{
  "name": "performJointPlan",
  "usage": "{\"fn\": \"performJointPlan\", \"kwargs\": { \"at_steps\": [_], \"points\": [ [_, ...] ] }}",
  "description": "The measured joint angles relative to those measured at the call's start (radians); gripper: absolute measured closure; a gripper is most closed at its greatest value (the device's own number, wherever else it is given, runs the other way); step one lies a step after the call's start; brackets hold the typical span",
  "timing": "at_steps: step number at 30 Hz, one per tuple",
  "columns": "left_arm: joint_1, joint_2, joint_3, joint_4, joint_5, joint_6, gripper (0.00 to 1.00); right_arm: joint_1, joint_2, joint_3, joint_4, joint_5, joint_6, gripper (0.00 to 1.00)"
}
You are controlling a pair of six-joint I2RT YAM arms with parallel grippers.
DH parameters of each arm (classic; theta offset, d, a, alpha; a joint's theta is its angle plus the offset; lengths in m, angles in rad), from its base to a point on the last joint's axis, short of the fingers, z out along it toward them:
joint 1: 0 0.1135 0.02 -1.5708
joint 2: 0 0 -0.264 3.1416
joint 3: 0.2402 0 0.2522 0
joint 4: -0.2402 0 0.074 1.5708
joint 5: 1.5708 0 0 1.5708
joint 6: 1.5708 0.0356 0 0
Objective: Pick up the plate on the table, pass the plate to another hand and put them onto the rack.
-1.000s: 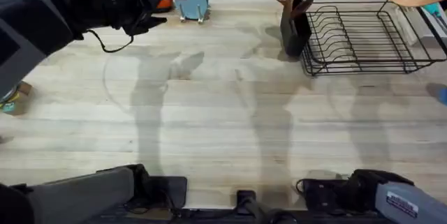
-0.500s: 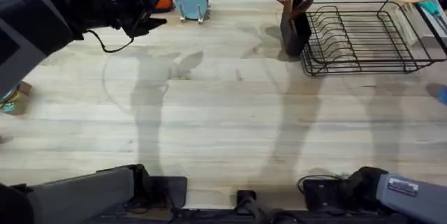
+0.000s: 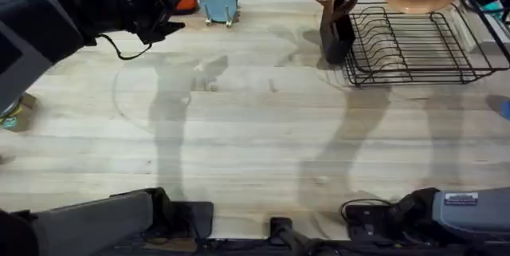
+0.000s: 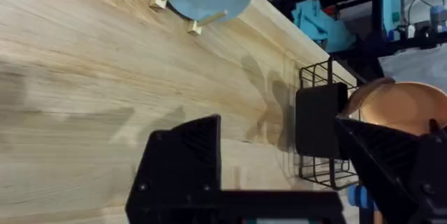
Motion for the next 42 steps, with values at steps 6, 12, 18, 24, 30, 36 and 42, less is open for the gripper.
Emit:
{"fn": "performJointPlan", "kwargs": {
  "at_steps": [6,12,18,24,30,36,42],
  "points": [
    [0.000,0.000,0.000,0.000,-0.026,0.000,0.007,0.000,0.048,0.000,0.070,-0.110,-0.142,0.971],
    [0.000,0.000,0.000,0.000,-0.030,0.000,0.007,0.013,0.060,0.000,0.076,-0.136,-0.315,0.971],
    [0.000,0.000,0.000,0.000,-0.047,0.000,0.007,0.046,0.064,0.000,0.078,-0.147,-0.410,0.971],
    [0.000,0.000,0.000,0.000,-0.052,0.000,0.008,0.048,0.106,0.001,0.080,-0.150,-0.437,0.971],
    [0.000,0.000,0.000,-0.003,-0.053,0.000,0.007,0.048,0.131,0.001,0.077,-0.150,-0.472,0.971],
    [0.000,0.000,0.000,-0.003,-0.056,0.000,0.006,0.048,0.141,0.001,0.080,-0.150,-0.489,0.971],
    [0.000,0.000,0.000,-0.003,-0.056,-0.001,0.007,0.048,0.236,0.007,0.083,-0.144,-0.497,0.971]
  ]
}}
